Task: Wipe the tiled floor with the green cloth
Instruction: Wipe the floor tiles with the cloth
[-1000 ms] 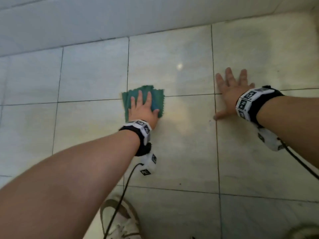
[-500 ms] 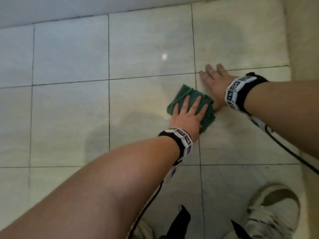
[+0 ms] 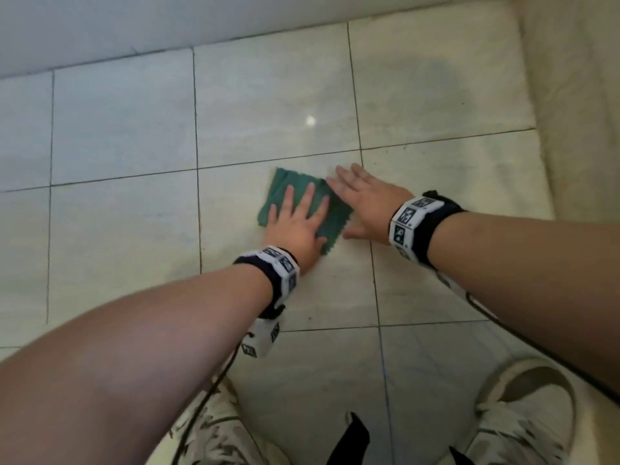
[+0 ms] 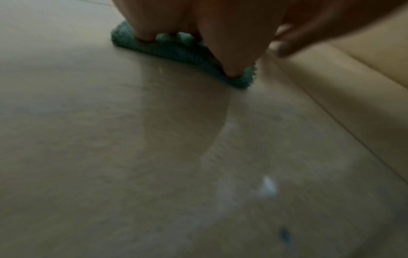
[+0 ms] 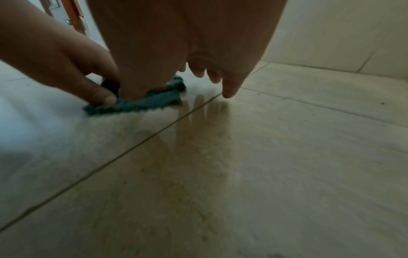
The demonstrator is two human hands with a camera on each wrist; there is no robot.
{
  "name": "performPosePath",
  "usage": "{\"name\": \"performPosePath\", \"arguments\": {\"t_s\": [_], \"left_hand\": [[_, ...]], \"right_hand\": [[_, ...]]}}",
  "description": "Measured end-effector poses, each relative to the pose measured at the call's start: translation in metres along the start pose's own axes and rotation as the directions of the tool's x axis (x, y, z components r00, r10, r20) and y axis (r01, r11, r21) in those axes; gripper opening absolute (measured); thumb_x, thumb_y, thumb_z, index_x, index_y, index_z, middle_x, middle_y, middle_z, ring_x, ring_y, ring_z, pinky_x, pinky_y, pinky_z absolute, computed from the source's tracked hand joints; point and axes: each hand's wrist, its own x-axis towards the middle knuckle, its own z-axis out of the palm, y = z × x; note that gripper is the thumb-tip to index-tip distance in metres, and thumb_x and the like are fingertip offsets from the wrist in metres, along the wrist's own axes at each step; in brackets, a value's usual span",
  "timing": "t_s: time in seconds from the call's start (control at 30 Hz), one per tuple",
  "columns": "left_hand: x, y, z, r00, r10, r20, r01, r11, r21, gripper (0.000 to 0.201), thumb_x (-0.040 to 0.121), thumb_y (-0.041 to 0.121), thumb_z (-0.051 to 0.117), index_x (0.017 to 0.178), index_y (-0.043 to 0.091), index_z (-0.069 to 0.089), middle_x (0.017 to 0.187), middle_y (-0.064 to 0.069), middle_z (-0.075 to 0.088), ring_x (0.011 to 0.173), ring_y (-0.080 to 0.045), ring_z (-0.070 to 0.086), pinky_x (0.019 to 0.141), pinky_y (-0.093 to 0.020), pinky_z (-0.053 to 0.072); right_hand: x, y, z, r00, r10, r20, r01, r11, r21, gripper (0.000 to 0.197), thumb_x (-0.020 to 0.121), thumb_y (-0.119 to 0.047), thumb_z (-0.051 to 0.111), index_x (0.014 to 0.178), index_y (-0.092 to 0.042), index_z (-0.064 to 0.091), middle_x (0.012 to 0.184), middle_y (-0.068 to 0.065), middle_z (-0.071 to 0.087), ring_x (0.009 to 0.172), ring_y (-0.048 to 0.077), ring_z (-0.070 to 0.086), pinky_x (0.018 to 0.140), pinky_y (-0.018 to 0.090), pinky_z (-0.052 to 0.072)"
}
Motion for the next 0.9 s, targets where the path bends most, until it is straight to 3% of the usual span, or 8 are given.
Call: {"name": "performPosePath", "arguments": {"t_s": [0.07, 0.13, 0.23, 0.33, 0.43, 0.53, 0.7, 0.9], "left_hand": [[-0.003, 0.031, 0.008, 0.995, 0.098, 0.018, -0.098, 0.995, 0.020, 0.079, 0.098, 0.042, 0.049, 0.157, 0.037, -0.005, 0.164, 0.004, -0.019, 0.149, -0.031, -0.020, 0.119, -0.055, -0.003], [-0.002, 0.045, 0.010, 0.993, 0.115, 0.020, -0.116, 0.993, 0.034, 0.078, 0.099, 0.044, 0.047, 0.156, 0.039, -0.005, 0.163, 0.006, -0.021, 0.149, -0.029, -0.021, 0.119, -0.053, -0.005], [0.004, 0.028, 0.006, 0.992, 0.125, 0.019, -0.126, 0.991, 0.048, 0.078, 0.098, 0.049, 0.046, 0.155, 0.041, -0.007, 0.162, 0.009, -0.023, 0.149, -0.028, -0.020, 0.120, -0.052, -0.003], [0.011, -0.036, -0.004, 0.995, -0.090, -0.030, 0.088, 0.994, -0.063, 0.079, 0.098, 0.050, 0.047, 0.155, 0.040, -0.007, 0.163, 0.006, -0.022, 0.150, -0.030, -0.015, 0.121, -0.053, 0.005], [0.000, -0.106, -0.006, 0.933, -0.359, -0.009, 0.353, 0.921, -0.165, 0.078, 0.099, 0.049, 0.046, 0.157, 0.035, -0.003, 0.164, 0.003, -0.018, 0.151, -0.033, -0.010, 0.121, -0.053, 0.011], [-0.009, -0.118, -0.002, 0.907, -0.421, 0.000, 0.414, 0.892, -0.180, 0.076, 0.100, 0.047, 0.044, 0.158, 0.033, -0.004, 0.164, 0.002, -0.019, 0.151, -0.034, -0.010, 0.120, -0.056, 0.012], [0.027, -0.061, -0.024, 0.974, -0.224, -0.038, 0.218, 0.968, -0.122, 0.077, 0.100, 0.045, 0.045, 0.157, 0.034, -0.005, 0.164, 0.002, -0.020, 0.150, -0.035, -0.015, 0.120, -0.059, 0.007], [0.109, 0.043, -0.071, 0.999, 0.009, -0.045, -0.009, 1.000, -0.005, 0.076, 0.100, 0.046, 0.045, 0.157, 0.035, -0.004, 0.164, 0.003, -0.019, 0.149, -0.034, -0.016, 0.120, -0.059, 0.002]], "right_hand": [[-0.001, 0.002, 0.005, 0.999, 0.016, 0.035, -0.015, 1.000, -0.027, 0.104, 0.090, -0.051, 0.065, 0.159, -0.021, -0.007, 0.166, 0.005, -0.012, 0.153, 0.027, -0.009, 0.123, 0.038, 0.007], [-0.004, 0.015, 0.008, 0.995, 0.068, 0.073, -0.064, 0.996, -0.055, 0.108, 0.087, -0.051, 0.069, 0.159, -0.021, -0.006, 0.166, 0.005, -0.014, 0.153, 0.029, -0.010, 0.124, 0.045, 0.013], [-0.016, 0.038, 0.011, 0.974, 0.190, 0.119, -0.185, 0.981, -0.055, 0.119, 0.080, -0.052, 0.076, 0.157, -0.030, -0.012, 0.164, 0.000, -0.023, 0.152, 0.030, -0.015, 0.121, 0.055, 0.019], [-0.026, 0.050, 0.013, 0.954, 0.266, 0.140, -0.268, 0.963, -0.010, 0.124, 0.077, -0.053, 0.078, 0.155, -0.036, -0.017, 0.162, -0.002, -0.030, 0.150, 0.031, -0.019, 0.119, 0.059, 0.016], [-0.026, 0.051, 0.014, 0.951, 0.274, 0.144, -0.277, 0.961, 0.004, 0.124, 0.078, -0.053, 0.078, 0.155, -0.036, -0.018, 0.161, -0.002, -0.031, 0.150, 0.032, -0.020, 0.118, 0.060, 0.016], [-0.028, 0.051, 0.019, 0.945, 0.300, 0.129, -0.307, 0.951, 0.044, 0.122, 0.079, -0.052, 0.077, 0.155, -0.035, -0.017, 0.161, -0.003, -0.030, 0.151, 0.031, -0.019, 0.118, 0.059, 0.019], [-0.040, 0.058, 0.021, 0.905, 0.406, 0.124, -0.419, 0.902, 0.103, 0.128, 0.074, -0.061, 0.076, 0.156, -0.031, -0.018, 0.162, 0.001, -0.029, 0.151, 0.034, -0.017, 0.118, 0.058, 0.025], [-0.063, 0.073, 0.032, 0.773, 0.610, 0.174, -0.634, 0.751, 0.184, 0.143, 0.066, -0.071, 0.076, 0.154, -0.020, -0.025, 0.161, 0.010, -0.030, 0.149, 0.039, -0.019, 0.116, 0.059, 0.027]]}}
